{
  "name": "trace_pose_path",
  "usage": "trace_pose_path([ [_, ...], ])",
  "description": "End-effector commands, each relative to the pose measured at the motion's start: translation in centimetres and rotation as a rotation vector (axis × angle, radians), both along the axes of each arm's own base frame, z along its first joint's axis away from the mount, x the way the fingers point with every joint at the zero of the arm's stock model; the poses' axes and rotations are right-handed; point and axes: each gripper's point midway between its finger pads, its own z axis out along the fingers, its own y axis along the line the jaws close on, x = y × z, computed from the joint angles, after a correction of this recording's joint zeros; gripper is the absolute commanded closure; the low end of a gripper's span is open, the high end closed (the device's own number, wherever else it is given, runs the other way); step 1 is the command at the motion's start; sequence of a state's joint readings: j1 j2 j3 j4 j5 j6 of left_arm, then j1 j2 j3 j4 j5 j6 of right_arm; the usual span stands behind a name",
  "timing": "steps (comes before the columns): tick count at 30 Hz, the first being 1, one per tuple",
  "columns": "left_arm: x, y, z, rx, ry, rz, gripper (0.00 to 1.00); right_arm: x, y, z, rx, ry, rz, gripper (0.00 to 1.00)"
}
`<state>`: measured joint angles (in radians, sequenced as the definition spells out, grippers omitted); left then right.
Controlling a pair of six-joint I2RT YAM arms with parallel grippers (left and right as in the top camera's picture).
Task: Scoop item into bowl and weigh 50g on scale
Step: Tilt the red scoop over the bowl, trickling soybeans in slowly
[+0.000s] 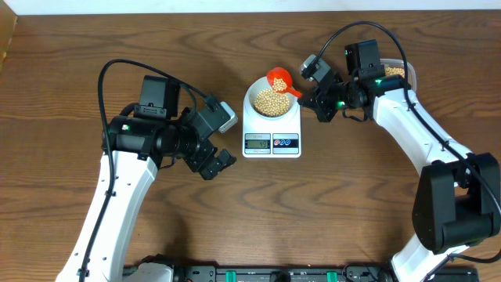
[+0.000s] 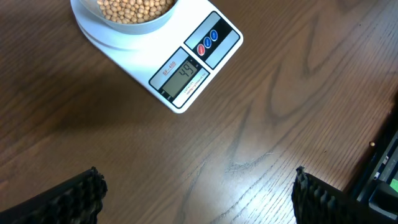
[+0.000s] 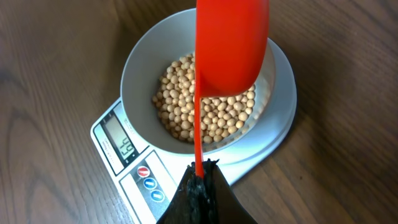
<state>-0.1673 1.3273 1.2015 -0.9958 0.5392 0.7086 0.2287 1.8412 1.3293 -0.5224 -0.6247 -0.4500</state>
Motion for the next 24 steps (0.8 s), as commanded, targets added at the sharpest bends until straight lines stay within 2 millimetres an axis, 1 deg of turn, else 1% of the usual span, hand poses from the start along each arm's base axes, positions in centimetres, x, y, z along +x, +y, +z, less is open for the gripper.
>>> trace_pose_path([
  [1,0.1,0.3,0.7,0.008,-0.03,-0.003,0.02,0.0,0.0,1.1,0.002,-0.023,-0.006,0.99],
  [3,0.1,0.3,0.7,0.008,-0.03,-0.003,0.02,0.2,-0.4,0.6,-0.023,-0.019,-0.021,0.99],
  [5,0.1,0.3,0.7,0.008,-0.03,-0.003,0.02,-0.1,0.1,1.3,0.008,-0.021,-0.004,0.99],
  [7,0.1,0.3,0.7,0.008,-0.03,-0.003,0.02,-0.1,0.2,1.4,0.016,-0.022,0.003,0.99],
  [9,0.1,0.3,0.7,0.008,-0.03,-0.003,0.02,0.2,-0.3,0.8,-0.019,-0.022,-0.02,0.99],
  [12,0.1,0.3,0.7,0.008,-0.03,-0.003,0.02,-0.2,0.3,1.8,0.025,-0.029,0.006,0.99],
  [16,0.1,0.3,0.7,0.008,-0.03,-0.003,0.02,0.3,-0.4,1.1,-0.026,-0.035,-0.025,0.99],
  [20,0.1,0.3,0.7,0.008,-0.03,-0.003,0.02,-0.4,0.5,2.3,0.045,-0.034,0.017,0.99],
  [24,0.1,0.3,0.7,0.008,-0.03,-0.003,0.02,-0.3,0.4,2.2,0.042,-0.031,0.014,0.99],
])
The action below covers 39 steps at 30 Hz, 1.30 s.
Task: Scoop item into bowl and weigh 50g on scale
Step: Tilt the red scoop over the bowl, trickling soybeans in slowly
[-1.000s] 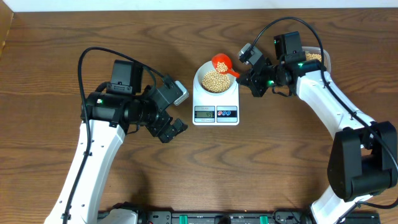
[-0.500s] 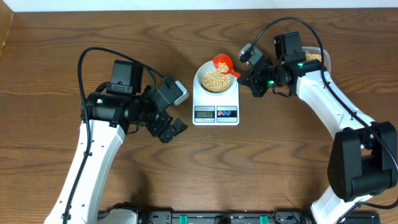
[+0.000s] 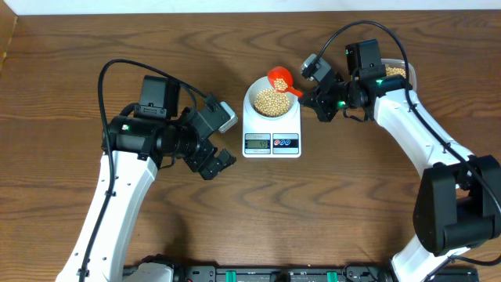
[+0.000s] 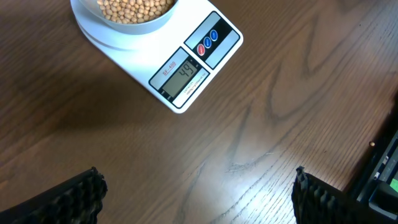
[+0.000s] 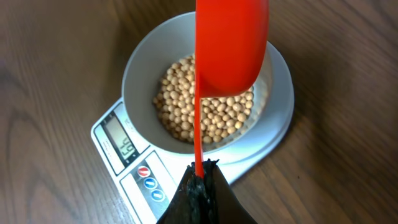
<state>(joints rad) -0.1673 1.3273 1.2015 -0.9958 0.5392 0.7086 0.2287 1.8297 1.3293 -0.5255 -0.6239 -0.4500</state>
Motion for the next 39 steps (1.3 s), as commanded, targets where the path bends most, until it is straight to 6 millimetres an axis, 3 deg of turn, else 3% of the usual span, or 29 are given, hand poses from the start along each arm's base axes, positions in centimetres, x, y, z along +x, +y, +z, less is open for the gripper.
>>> trace_pose_path([
  [1,0.1,0.3,0.7,0.008,-0.03,-0.003,0.02,-0.3,0.5,1.8,0.045,-0.021,0.016,0.99],
  [9,0.1,0.3,0.7,0.008,-0.03,-0.003,0.02,-0.4,0.5,1.8,0.088,0.083,-0.083,0.99],
  [16,0.1,0.3,0.7,0.008,-0.03,-0.003,0.02,-1.5,1.8,3.5,0.232,0.15,-0.027,0.99],
  [27,0.1,0.3,0.7,0.008,-0.03,-0.003,0.02,-0.7,0.0,4.1,0.281,0.18,-0.08,0.99],
  [32,0.1,0.3,0.7,0.008,-0.03,-0.003,0.02,-1.1,0.0,3.6,0.239,0.126,-0.025,0.99],
  [37,0.1,0.3,0.7,0.008,-0.03,-0.003,0.02,-0.6,-1.1,0.8,0.01,0.057,-0.057,0.99],
  [39,0.1,0.3,0.7,0.008,-0.03,-0.003,0.02,-0.7,-0.7,0.8,0.001,0.053,-0.051,0.99],
])
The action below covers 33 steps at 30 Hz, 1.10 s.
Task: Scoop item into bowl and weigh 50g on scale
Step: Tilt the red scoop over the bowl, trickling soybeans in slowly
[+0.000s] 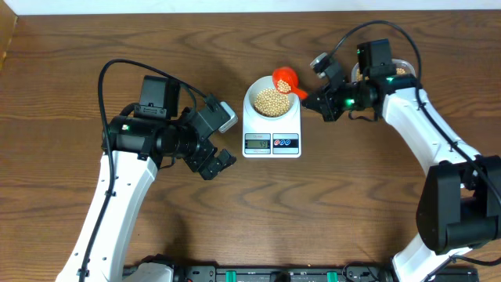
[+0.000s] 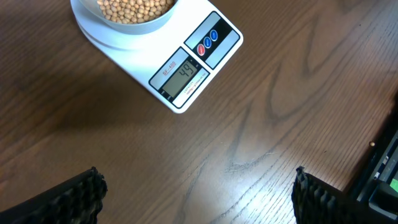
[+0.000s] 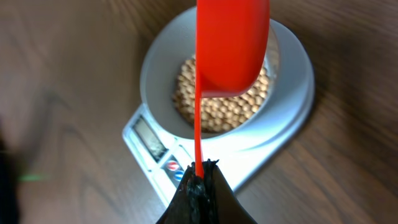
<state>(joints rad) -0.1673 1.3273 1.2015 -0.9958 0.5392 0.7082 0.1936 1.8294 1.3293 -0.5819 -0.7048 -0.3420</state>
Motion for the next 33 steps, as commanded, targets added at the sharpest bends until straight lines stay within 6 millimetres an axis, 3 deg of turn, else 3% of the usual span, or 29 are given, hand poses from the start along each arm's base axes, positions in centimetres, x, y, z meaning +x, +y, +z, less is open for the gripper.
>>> trace_pose_path([
  [1,0.1,0.3,0.7,0.008,-0.03,-0.003,0.02,0.0,0.4,0.8,-0.067,-0.088,0.034,0.99],
  [14,0.1,0.3,0.7,0.008,-0.03,-0.003,0.02,-0.3,1.7,2.3,0.037,-0.105,0.088,0.99],
  [33,0.1,0.3,0.7,0.008,-0.03,-0.003,0.02,0.5,0.8,1.5,-0.035,-0.125,0.045,0.99],
])
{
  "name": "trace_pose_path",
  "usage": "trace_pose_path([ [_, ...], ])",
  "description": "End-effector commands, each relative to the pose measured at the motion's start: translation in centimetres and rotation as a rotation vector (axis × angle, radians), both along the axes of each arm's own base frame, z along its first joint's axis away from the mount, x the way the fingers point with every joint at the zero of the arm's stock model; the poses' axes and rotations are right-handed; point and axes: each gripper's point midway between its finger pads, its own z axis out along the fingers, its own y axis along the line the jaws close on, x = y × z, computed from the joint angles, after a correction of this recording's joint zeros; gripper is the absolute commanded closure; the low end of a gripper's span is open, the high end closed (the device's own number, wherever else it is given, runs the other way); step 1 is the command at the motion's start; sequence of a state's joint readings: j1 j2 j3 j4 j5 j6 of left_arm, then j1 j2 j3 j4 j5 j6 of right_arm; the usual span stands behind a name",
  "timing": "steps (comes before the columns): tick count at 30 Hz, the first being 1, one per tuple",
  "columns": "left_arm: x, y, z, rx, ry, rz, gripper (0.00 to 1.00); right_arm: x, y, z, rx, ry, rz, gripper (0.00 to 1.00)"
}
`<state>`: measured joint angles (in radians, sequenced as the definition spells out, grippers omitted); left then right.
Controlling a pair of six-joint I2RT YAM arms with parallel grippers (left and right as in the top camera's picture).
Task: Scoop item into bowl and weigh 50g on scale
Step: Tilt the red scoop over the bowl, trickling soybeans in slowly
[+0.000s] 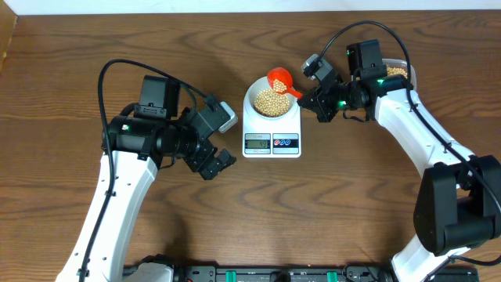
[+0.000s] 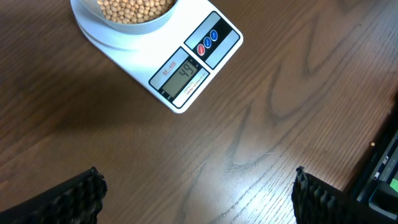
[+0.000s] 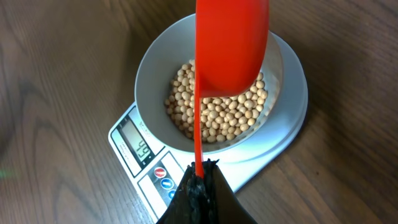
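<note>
A white scale (image 1: 272, 133) stands mid-table with a pale bowl (image 1: 271, 100) of tan beans on it; its display (image 2: 181, 78) reads 49. My right gripper (image 1: 315, 99) is shut on the thin handle of a red scoop (image 3: 231, 43), whose cup hangs over the bowl's far rim (image 3: 155, 68) in the right wrist view. My left gripper (image 1: 213, 162) is open over bare wood just left of the scale, its fingertips (image 2: 87, 193) wide apart with nothing between them.
A second white bowl (image 1: 395, 72) holding beans sits behind my right arm at the table's right back. Black equipment lines the front edge (image 1: 258, 274). Bare wood lies left of and in front of the scale.
My right gripper with the red scoop has come back down and left, closer over the bowl; it had been lifted and further right. The left arm is unchanged.
The right gripper held the scoop over the bowl with the display at 49. It stayed there at the second moment, then stood raised and further right, and now is again low over the bowl. The reading and the left arm have not changed.
</note>
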<state>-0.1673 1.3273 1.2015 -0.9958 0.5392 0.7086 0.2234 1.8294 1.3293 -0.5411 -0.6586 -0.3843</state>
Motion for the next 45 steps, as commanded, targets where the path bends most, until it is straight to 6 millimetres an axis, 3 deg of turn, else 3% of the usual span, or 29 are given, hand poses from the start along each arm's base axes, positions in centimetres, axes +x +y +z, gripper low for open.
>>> trace_pose_path([
  [1,0.1,0.3,0.7,0.008,-0.03,-0.003,0.02,0.0,0.1,1.6,0.009,-0.047,0.012,0.99],
  [45,0.1,0.3,0.7,0.008,-0.03,-0.003,0.02,0.4,0.3,1.3,-0.038,-0.08,0.01,0.99],
])
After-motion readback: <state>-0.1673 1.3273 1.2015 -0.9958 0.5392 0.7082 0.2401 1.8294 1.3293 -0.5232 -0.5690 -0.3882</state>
